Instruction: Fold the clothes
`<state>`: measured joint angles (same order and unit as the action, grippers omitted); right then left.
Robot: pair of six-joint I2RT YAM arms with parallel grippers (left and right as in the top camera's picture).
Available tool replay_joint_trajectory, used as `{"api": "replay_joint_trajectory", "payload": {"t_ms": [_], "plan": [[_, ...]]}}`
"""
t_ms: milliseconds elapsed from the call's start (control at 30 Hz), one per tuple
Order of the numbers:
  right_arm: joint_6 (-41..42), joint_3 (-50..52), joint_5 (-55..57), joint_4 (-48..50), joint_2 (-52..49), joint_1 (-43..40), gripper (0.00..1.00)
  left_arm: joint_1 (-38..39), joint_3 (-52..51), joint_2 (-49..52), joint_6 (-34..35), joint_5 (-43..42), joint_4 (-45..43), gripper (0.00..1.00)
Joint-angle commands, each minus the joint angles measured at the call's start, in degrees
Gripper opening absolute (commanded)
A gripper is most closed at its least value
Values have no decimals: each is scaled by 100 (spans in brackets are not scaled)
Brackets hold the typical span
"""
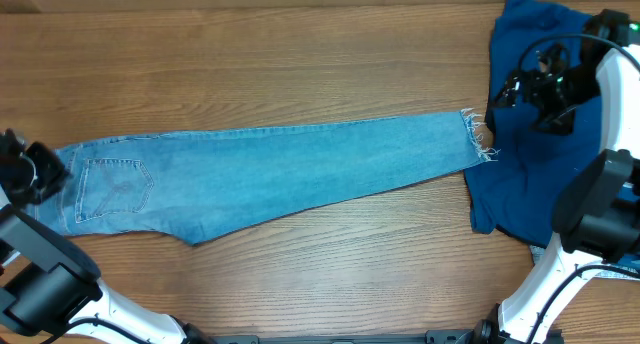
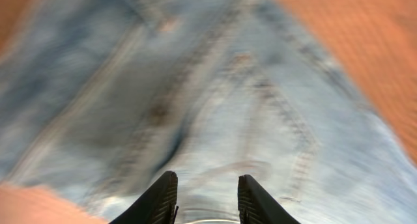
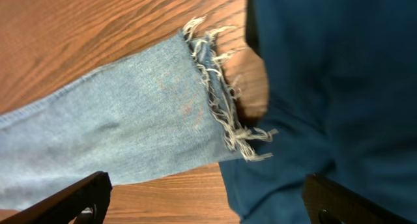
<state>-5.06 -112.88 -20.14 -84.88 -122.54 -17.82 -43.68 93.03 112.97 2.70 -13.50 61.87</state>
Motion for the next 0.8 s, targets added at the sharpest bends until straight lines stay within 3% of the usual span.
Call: {"api": "replay_joint_trajectory", "payload": {"t_ms": [0, 167, 400, 767], "plan": [[-472, 638, -50, 444, 81, 262, 98, 573, 208, -98, -363, -752, 275, 34], [-846, 1482, 245, 1368, 9, 426, 100, 1327, 205, -98, -562, -688, 592, 33], [-892, 1904, 28, 1725, -229, 428, 100, 2076, 201, -96, -595, -214, 656, 33], [-892, 1919, -118, 1799, -649, 739, 98, 2411, 195, -96, -592, -92, 660, 34]]}}
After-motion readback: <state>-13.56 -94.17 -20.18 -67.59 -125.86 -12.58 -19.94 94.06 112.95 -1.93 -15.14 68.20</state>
